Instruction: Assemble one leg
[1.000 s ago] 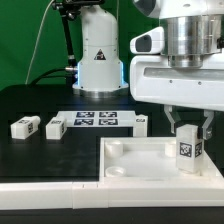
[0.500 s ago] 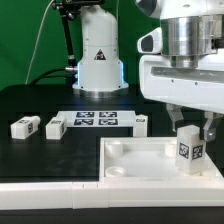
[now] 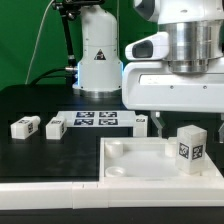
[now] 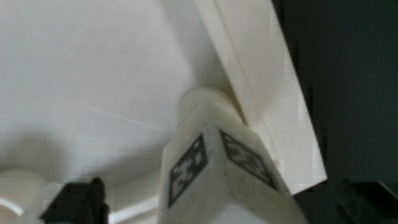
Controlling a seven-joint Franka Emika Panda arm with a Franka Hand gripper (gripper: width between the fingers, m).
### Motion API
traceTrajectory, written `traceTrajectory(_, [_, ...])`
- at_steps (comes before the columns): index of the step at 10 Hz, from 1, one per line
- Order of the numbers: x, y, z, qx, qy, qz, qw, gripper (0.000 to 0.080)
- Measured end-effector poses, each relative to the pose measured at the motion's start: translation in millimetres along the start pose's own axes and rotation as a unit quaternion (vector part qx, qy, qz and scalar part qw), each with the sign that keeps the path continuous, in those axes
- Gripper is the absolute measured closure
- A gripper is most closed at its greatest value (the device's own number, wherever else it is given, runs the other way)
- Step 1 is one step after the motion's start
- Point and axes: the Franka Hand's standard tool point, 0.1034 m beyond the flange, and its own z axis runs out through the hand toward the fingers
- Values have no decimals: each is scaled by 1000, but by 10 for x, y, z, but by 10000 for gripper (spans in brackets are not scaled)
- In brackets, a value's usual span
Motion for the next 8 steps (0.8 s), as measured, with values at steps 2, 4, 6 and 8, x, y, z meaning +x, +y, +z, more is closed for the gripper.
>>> traceTrajectory(2, [-5,-7,-1,-3,-2,-107,994,151])
traceTrajectory(4, [-15,-31,-3,-2,-2,-179,984,151])
traceTrajectory(6, [3,17,1,-3,-3,-263,965,151])
traceTrajectory(8, [2,15,1,-2,-3,-283,959,281])
